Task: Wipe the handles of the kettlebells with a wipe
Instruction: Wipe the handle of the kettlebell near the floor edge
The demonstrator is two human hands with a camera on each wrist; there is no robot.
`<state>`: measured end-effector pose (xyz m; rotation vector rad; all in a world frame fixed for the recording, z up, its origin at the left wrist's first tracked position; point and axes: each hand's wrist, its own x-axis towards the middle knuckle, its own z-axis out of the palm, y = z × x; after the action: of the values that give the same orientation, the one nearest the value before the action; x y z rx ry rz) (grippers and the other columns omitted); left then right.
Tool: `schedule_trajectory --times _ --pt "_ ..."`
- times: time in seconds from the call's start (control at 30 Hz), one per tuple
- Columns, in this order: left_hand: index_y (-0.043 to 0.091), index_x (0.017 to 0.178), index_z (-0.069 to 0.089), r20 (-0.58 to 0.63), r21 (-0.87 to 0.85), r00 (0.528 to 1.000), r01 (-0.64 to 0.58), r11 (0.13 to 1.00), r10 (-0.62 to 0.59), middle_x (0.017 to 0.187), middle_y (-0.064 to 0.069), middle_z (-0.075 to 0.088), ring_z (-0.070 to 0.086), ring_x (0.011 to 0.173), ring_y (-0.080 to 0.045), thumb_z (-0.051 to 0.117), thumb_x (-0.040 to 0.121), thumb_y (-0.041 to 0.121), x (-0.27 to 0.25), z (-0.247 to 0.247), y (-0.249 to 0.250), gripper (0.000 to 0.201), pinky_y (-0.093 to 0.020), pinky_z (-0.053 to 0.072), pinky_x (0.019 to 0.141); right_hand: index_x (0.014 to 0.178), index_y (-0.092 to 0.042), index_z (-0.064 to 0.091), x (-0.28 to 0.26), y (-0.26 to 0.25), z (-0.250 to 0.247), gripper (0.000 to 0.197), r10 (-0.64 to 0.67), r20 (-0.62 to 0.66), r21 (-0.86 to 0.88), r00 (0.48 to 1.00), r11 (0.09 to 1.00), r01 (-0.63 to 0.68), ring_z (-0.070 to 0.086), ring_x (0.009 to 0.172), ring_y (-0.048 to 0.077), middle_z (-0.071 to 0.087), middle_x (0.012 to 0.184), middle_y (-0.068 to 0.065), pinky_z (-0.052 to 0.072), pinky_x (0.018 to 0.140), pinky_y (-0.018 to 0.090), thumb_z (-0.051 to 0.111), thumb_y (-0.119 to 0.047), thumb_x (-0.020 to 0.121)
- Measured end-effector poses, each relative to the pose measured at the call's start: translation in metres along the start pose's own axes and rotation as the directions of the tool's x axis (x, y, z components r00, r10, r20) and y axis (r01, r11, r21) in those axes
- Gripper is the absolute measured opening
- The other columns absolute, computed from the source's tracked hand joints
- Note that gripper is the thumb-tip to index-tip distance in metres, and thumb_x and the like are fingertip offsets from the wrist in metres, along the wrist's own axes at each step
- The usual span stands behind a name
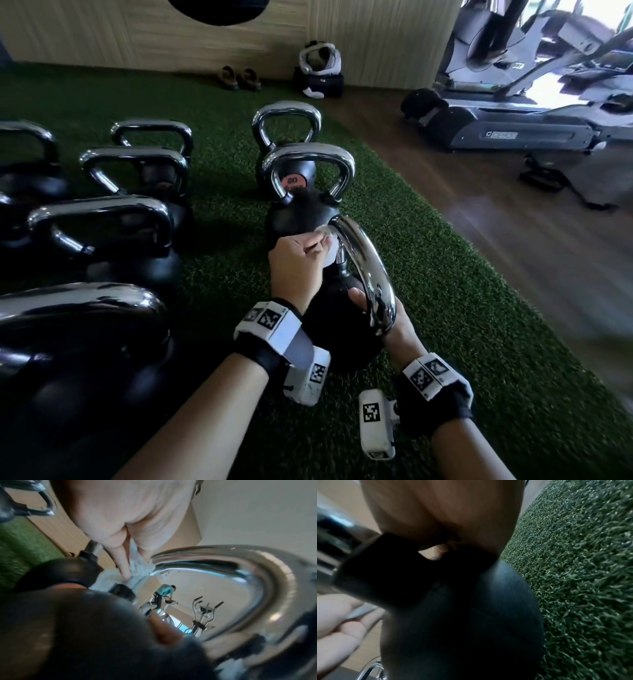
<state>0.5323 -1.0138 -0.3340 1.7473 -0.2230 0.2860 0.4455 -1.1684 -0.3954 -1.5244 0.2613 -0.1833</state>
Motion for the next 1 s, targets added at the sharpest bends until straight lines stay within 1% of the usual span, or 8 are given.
schedule_trajectory --times 0.13,0.23,0.33,0.47,0.6,0.77,0.9,1.0 --pt "0.008 0.097 0.083 -0.047 -0.233 0.996 0.065 0.97 -0.078 0.081 0.008 0.078 0.067 0.076 0.002 0.071 0.096 0.013 0.001 0.008 0.011 0.013 -0.022 0.053 0.074 0.116 -0.022 0.075 -0.001 0.002 0.0 0.03 -0.004 -0.009 0.022 1.0 1.0 0.004 0.069 0.111 0.04 0.076 0.114 0.014 0.054 0.1 0.057 0.077 -0.015 0.086" --pt "0.006 0.098 0.083 -0.052 -0.374 0.975 0.182 0.909 -0.216 0.096 -0.01 0.08 0.072 0.082 -0.007 0.074 0.095 0.011 0.004 0.011 0.012 0.011 -0.037 0.062 0.086 0.116 -0.019 0.073 -0.003 -0.003 0.001 0.029 0.006 -0.021 0.036 1.0 0.999 -0.005 0.074 0.102 0.028 0.078 0.109 0.009 0.059 0.09 0.043 0.073 -0.005 0.091" --pt "0.013 0.105 0.081 -0.101 -0.404 0.971 0.158 0.901 -0.216 0.1 -0.005 0.081 0.076 0.099 -0.022 0.082 0.086 0.021 -0.002 0.014 0.023 0.021 -0.053 0.059 0.095 0.115 -0.014 0.072 -0.003 -0.003 0.001 0.03 0.007 -0.045 0.037 0.999 0.999 -0.005 0.073 0.093 0.019 0.079 0.102 0.006 0.058 0.086 0.038 0.072 0.001 0.089" --pt "0.006 0.108 0.079 -0.153 -0.215 0.988 -0.029 0.976 -0.004 0.098 0.01 0.077 0.075 0.095 -0.005 0.085 0.085 0.015 -0.032 0.008 0.04 0.026 -0.028 0.058 0.093 0.123 -0.011 0.07 -0.002 0.001 0.001 0.033 -0.014 -0.046 0.027 0.999 1.0 0.015 0.07 0.112 0.035 0.076 0.115 0.013 0.053 0.103 0.052 0.073 -0.004 0.09" --pt "0.006 0.106 0.08 -0.16 -0.263 0.985 0.028 0.964 -0.072 0.1 -0.002 0.08 0.076 0.095 -0.007 0.087 0.082 0.014 -0.021 0.002 0.042 0.027 -0.033 0.059 0.095 0.119 -0.012 0.072 -0.004 -0.003 0.001 0.03 0.002 -0.06 0.021 0.998 1.0 0.0 0.072 0.103 0.026 0.078 0.11 0.01 0.054 0.102 0.055 0.072 -0.002 0.091" --pt "0.008 0.097 0.083 -0.126 -0.289 0.992 -0.019 0.957 -0.019 0.084 0.0 0.08 0.067 0.068 0.01 0.084 0.084 0.009 -0.075 -0.003 0.059 0.013 -0.012 0.051 0.069 0.119 -0.008 0.071 -0.013 -0.012 0.004 0.036 -0.03 -0.036 0.073 0.999 0.997 0.033 0.069 0.095 0.024 0.077 0.108 0.016 0.055 0.095 0.046 0.073 -0.008 0.083" --pt "0.025 0.094 0.079 -0.124 -0.356 0.992 -0.062 0.932 0.019 0.082 0.018 0.078 0.076 0.08 0.0 0.084 0.081 0.013 -0.103 -0.004 0.062 0.018 -0.009 0.054 0.073 0.115 -0.009 0.07 -0.016 -0.017 0.003 0.04 -0.048 0.001 0.091 0.999 0.995 0.048 0.069 0.09 0.022 0.076 0.097 0.01 0.056 0.082 0.036 0.071 -0.023 0.077" --pt "0.019 0.095 0.078 -0.153 -0.321 0.983 -0.142 0.936 0.097 0.081 0.021 0.076 0.076 0.08 -0.001 0.084 0.081 0.003 -0.105 -0.003 0.052 0.022 -0.011 0.055 0.071 0.114 -0.009 0.07 -0.016 -0.017 0.003 0.042 -0.061 0.004 0.083 0.998 0.995 0.061 0.07 0.087 0.016 0.077 0.096 0.006 0.058 0.08 0.031 0.073 -0.025 0.076"
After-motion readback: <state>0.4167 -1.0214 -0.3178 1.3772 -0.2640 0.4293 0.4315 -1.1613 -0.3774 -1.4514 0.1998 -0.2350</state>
